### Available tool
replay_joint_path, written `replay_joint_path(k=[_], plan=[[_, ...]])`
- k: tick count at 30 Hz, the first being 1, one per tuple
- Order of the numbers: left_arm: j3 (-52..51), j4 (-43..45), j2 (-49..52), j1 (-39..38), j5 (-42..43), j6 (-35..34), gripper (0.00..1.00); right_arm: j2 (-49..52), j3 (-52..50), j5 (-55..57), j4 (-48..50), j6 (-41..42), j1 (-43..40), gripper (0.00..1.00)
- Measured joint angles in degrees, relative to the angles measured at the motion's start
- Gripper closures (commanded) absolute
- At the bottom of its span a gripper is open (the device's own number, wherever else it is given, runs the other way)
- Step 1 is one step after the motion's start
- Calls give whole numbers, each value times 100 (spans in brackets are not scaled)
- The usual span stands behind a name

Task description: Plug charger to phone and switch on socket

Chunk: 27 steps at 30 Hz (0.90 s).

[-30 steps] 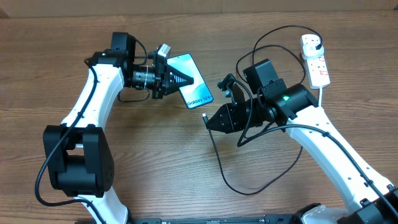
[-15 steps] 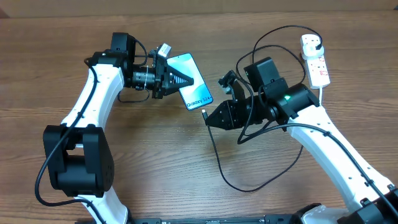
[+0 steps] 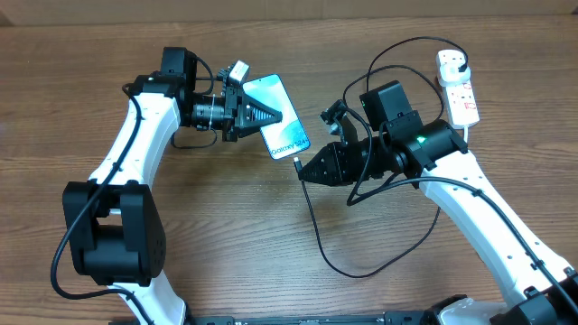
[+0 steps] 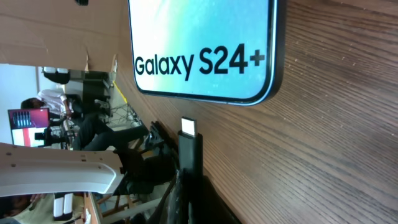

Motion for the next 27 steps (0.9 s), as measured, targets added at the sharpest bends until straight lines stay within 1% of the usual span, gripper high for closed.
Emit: replay_joint_path(k=[27], plan=[[0,-11,0,0,61,0,96,0,0,-37,116,155,0,96]])
